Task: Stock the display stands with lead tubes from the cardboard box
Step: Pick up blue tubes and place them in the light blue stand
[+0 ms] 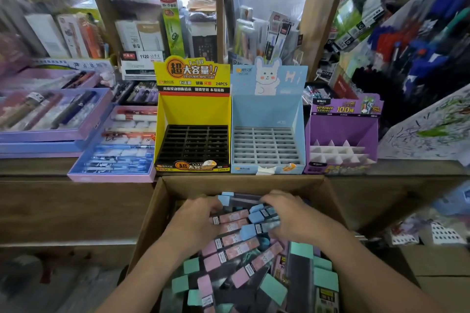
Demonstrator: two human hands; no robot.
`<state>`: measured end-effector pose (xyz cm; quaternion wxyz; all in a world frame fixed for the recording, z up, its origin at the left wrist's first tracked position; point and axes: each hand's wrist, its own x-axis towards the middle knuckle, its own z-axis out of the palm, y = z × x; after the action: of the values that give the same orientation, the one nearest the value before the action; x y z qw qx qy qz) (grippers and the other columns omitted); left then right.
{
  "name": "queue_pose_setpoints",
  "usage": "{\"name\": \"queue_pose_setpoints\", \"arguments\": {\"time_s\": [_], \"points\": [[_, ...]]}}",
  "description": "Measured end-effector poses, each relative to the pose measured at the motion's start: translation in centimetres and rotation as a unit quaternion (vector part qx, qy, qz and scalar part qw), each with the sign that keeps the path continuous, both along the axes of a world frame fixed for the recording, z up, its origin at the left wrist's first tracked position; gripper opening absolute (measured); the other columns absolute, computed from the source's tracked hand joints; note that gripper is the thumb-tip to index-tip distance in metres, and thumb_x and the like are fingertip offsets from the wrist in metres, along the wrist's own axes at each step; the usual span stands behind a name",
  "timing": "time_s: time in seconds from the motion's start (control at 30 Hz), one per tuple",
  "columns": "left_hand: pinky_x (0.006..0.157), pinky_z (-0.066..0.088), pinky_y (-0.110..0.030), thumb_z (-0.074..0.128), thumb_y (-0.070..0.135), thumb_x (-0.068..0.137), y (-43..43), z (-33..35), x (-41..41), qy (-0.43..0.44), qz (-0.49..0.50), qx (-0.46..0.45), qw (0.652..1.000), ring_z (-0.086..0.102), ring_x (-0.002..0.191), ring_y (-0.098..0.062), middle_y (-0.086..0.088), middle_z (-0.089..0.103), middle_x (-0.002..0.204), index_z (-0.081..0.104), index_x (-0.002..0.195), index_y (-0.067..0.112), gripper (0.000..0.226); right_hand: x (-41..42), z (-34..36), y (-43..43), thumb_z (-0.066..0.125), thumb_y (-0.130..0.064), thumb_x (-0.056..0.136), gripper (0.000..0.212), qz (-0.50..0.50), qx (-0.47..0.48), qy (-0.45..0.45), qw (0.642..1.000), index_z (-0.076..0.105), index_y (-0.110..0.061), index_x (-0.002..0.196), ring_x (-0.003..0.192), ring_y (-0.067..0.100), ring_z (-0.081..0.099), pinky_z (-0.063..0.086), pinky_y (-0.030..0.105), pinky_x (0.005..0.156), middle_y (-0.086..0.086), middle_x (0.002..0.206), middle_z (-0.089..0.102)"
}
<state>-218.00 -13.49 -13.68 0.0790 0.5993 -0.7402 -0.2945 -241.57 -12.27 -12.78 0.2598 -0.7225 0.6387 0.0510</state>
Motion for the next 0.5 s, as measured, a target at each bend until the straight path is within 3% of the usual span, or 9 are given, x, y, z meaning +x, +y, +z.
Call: {"name": "queue_pose_setpoints", "arguments": {"time_s": [0.17, 0.3, 0.5], "points": [[0.095, 0.054, -0.033, 0.081, 0.030, 0.079, -0.3, -1.3, 0.6, 0.036, 0.011, 0.014, 0.999, 0.056, 0.107, -0.007, 0.017, 0.059, 0.106, 0.069, 0.111, 0.035, 0.034, 0.0, -1.5, -0.4, 0.082, -0.020, 0.083, 0.067, 0.026, -0.007, 0.037, 0.999, 0.049, -0.033, 0.140, 0.130, 0.027, 0.036, 0.036, 0.045, 0.113, -0.006, 0.135, 0.039], [0.088, 0.053, -0.030, 0.083, 0.031, 0.077, -0.4, -1.7, 0.7, 0.048, 0.011, 0.005, 0.999, 0.053, 0.094, -0.001, 0.020, 0.055, 0.098, 0.067, 0.094, 0.042, 0.026, -0.2, -2.1, -0.7, 0.077, -0.019, 0.086, 0.049, 0.049, -0.029, 0.033, 0.998, 0.054, -0.032, 0.127, 0.122, 0.024, 0.036, 0.034, 0.042, 0.106, -0.005, 0.126, 0.043], [0.088, 0.054, -0.028, 0.082, 0.029, 0.079, -0.4, -1.9, 0.8, 0.055, 0.007, 0.002, 0.998, 0.053, 0.093, 0.001, 0.022, 0.053, 0.098, 0.071, 0.100, 0.040, 0.026, -0.4, -2.3, -1.2, 0.077, -0.017, 0.085, 0.047, 0.052, -0.040, 0.023, 0.998, 0.056, -0.032, 0.124, 0.124, 0.022, 0.040, 0.032, 0.039, 0.107, -0.009, 0.126, 0.048]]}}
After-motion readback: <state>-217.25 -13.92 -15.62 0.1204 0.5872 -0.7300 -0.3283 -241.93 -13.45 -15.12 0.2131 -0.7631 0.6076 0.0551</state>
